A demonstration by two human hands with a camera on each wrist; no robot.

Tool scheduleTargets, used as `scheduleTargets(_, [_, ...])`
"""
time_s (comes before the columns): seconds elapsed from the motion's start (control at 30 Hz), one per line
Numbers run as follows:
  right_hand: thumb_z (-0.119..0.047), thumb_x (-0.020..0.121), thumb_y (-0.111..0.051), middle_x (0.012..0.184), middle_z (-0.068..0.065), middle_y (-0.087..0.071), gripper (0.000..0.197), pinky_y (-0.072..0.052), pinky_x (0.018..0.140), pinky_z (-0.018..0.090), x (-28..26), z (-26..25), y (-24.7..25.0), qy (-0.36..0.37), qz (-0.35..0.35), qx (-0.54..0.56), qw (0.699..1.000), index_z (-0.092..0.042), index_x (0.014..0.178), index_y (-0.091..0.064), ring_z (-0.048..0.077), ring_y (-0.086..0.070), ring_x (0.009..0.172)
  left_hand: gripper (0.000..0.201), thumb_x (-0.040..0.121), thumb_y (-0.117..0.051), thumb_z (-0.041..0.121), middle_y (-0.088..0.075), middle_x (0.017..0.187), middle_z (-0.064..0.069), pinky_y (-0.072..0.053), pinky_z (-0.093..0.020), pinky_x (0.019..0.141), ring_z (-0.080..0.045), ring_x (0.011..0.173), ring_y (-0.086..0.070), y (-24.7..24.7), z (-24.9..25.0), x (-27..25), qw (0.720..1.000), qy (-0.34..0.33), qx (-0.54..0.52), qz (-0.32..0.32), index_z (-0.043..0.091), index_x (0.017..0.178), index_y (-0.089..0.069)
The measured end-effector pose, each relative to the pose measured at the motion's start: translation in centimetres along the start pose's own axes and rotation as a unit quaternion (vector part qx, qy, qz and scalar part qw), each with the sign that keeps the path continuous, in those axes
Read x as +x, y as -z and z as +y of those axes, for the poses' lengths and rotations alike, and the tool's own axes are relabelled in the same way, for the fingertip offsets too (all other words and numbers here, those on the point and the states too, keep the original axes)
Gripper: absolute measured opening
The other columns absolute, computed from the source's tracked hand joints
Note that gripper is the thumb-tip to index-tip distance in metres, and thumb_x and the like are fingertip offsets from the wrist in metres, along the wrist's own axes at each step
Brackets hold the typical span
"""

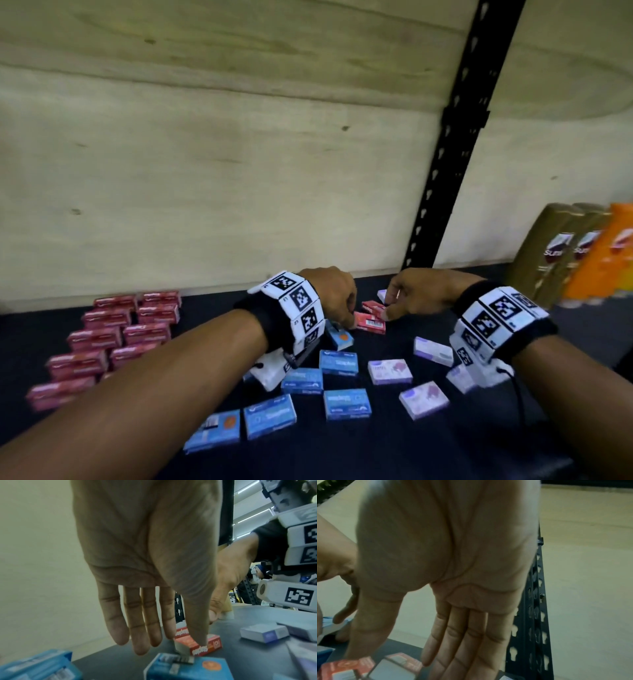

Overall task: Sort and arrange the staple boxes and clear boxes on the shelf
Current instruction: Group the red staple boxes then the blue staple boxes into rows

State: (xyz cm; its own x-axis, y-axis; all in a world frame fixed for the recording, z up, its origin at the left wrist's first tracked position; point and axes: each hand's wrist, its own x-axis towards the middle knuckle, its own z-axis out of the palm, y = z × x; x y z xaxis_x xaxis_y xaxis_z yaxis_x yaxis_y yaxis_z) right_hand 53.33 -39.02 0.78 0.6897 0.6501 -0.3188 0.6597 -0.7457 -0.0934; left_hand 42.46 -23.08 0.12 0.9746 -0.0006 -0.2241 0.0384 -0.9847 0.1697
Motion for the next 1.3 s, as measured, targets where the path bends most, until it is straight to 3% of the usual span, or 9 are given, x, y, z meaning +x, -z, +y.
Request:
scheduleTargets(0.17, [-0.058,0.077,-0.073,0.084,-0.006,-0.075,0.034,-0.052,0.08,0.03,0.9,-0.4,-0.5,0.006,-0.032,-0.006,0.999,-0.026,0.089,-0.077,0.013,-0.068,0.085,0.038,0.077,-0.073,0.053,-0.07,0.094,0.006,-0.052,-0.03,0.074,-0.016,0.087,-0.065,-1.4,-0.5,1.3,1.0,0.009,0.021,0.006,0.024,0.101,-0.069])
scheduleTargets(0.33, [-0.039,0.085,-0.072,0.076,-0.003,-0.074,0.018,-0.053,0.073,0.026,1.4,-0.2,-0.4,0.006,-0.033,0.005,0.999,-0.022,0.088,-0.078,0.008,-0.063,0.066,0.046,0.073,-0.078,0.051,-0.067,0.101,0.007,-0.045,-0.026,0.066,-0.015,0.09,-0.062,-1.3,-0.5,2.1,1.0,-0.013,0.01,0.012,0.026,0.108,-0.063])
scheduleTargets(0.43, [-0.023,0.089,-0.066,0.072,-0.002,-0.073,0.014,-0.053,0.068,0.025,1.4,0.3,-0.4,-0.003,-0.032,0.009,0.999,-0.015,0.09,-0.077,0.009,-0.062,0.062,0.038,0.075,-0.079,0.044,-0.068,0.101,0.006,-0.05,-0.028,0.073,-0.015,0.092,-0.063,-1.3,-0.2,2.4,0.999,-0.041,0.01,0.001,0.026,0.106,-0.065])
scheduleTargets(0.57, [-0.017,0.089,-0.06,0.079,0.005,-0.075,0.018,-0.055,0.07,0.029,1.1,1.0,-0.3,-0.012,-0.033,0.008,0.999,-0.008,0.087,-0.075,0.011,-0.062,0.063,0.033,0.082,-0.075,0.036,-0.067,0.104,0.001,-0.053,-0.033,0.081,-0.018,0.094,-0.063,-1.3,0.1,2.6,0.998,-0.058,0.033,-0.005,0.019,0.109,-0.066])
scheduleTargets(0.67, [-0.013,0.088,-0.056,0.074,0.005,-0.073,0.02,-0.052,0.063,0.025,0.8,1.3,-0.1,-0.034,-0.04,0.016,0.998,-0.004,0.088,-0.074,0.013,-0.061,0.061,0.028,0.092,-0.063,0.033,-0.067,0.106,-0.002,-0.053,-0.034,0.082,-0.019,0.094,-0.063,-1.0,0.2,2.4,0.996,-0.073,0.055,-0.009,0.016,0.114,-0.067])
scheduleTargets(0.77, [-0.011,0.088,-0.053,0.073,0.003,-0.071,0.022,-0.049,0.057,0.022,0.3,1.5,0.3,-0.059,-0.034,0.024,0.997,-0.003,0.092,-0.073,0.015,-0.06,0.061,0.026,0.097,-0.054,0.028,-0.067,0.106,-0.004,-0.051,-0.033,0.08,-0.022,0.093,-0.062,-0.7,-0.1,2.0,0.995,-0.07,0.067,-0.006,0.015,0.115,-0.067])
scheduleTargets(1.07, [-0.018,0.09,-0.056,0.083,0.005,-0.076,0.019,-0.05,0.066,0.024,-1.9,0.2,1.6,-0.032,-0.002,0.014,0.999,-0.009,0.093,-0.073,0.009,-0.062,0.064,0.035,0.103,-0.043,0.031,-0.065,0.119,-0.005,-0.046,-0.03,0.085,-0.02,0.102,-0.059,1.5,-2.4,-1.8,0.998,-0.049,0.043,0.013,0.013,0.126,-0.061])
scheduleTargets(1.2, [-0.017,0.092,-0.058,0.076,0.001,-0.075,0.014,-0.045,0.05,0.014,-2.8,-2.9,2.3,-0.002,0.011,0.02,1.0,-0.011,0.097,-0.069,0.006,-0.063,0.06,0.036,0.103,-0.043,0.032,-0.063,0.123,-0.004,-0.047,-0.033,0.091,-0.021,0.107,-0.058,2.8,-3.9,-5.6,0.997,-0.037,0.051,0.034,0.013,0.128,-0.06])
scheduleTargets(1.3, [-0.023,0.092,-0.062,0.075,-0.007,-0.076,0.005,-0.049,0.066,0.021,-3.2,-6.2,2.6,0.035,0.017,0.018,0.999,-0.021,0.096,-0.064,0.002,-0.069,0.069,0.035,0.103,-0.043,0.031,-0.063,0.125,-0.003,-0.044,-0.027,0.088,-0.019,0.108,-0.058,3.5,-5.7,-9.5,0.997,-0.02,0.049,0.056,0.013,0.127,-0.061])
